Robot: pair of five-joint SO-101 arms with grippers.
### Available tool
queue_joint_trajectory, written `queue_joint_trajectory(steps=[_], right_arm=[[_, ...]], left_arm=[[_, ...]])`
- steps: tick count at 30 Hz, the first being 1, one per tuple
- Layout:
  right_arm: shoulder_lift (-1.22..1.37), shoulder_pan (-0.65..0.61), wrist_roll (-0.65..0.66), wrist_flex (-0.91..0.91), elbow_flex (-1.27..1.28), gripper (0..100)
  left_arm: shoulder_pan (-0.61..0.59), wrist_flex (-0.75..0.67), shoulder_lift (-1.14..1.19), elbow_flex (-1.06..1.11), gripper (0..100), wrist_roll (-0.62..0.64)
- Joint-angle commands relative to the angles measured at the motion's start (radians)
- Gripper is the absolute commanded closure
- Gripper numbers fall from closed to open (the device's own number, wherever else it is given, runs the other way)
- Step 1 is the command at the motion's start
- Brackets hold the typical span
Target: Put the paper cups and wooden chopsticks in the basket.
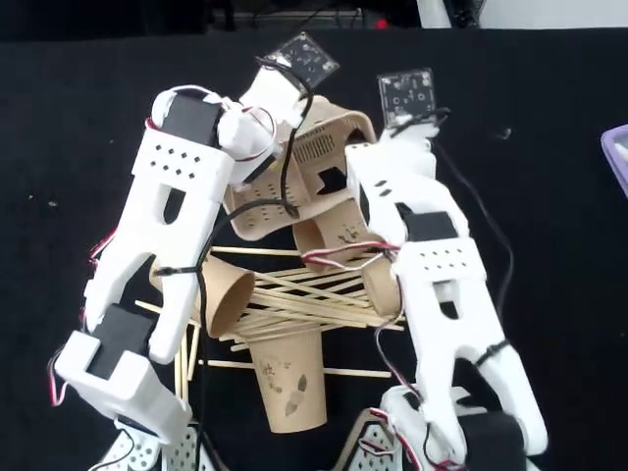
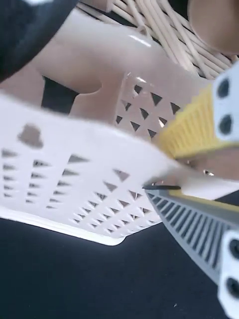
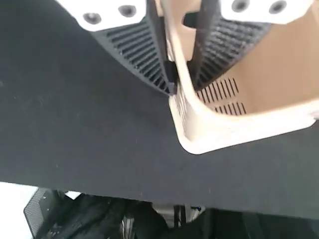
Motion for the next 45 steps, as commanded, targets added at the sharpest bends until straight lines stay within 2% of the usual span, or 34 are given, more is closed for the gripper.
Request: queue_joint_trajectory(steps=[1,6,10,20,26,35,37,40,43,45], right_arm=[[-0.094,0.009,-0.048,-0.002,-0.005,98.8],[-0.091,0.006,-0.044,-0.058,0.008,98.8],[-0.091,0.008,-0.046,-0.084,0.016,98.8],[-0.091,0.008,-0.052,-0.086,0.007,98.8],[-0.039,0.008,-0.052,-0.084,-0.047,98.8],[0.199,0.012,-0.051,-0.077,-0.206,98.8],[0.232,0.012,-0.051,-0.077,-0.231,98.8],[0.262,0.014,-0.048,-0.075,-0.259,98.8],[0.255,0.009,-0.051,0.005,-0.294,98.8],[0.242,0.006,-0.052,0.137,-0.348,98.8]], left_arm=[[-0.028,0.002,-0.011,-0.136,78,0.150],[-0.090,0.048,-0.012,-0.360,78,0.292],[-0.101,0.252,-0.014,-0.521,78,0.304],[-0.154,0.210,-0.089,-0.200,78,0.299],[-0.153,0.224,-0.081,-0.163,78,0.307],[-0.248,0.029,-0.089,0.127,78,0.308],[-0.263,-0.018,-0.091,0.148,82,0.338],[-0.282,-0.095,-0.084,0.127,96,0.384],[-0.285,-0.147,-0.078,0.114,96,0.393],[-0.285,-0.158,-0.078,0.113,97,0.420]])
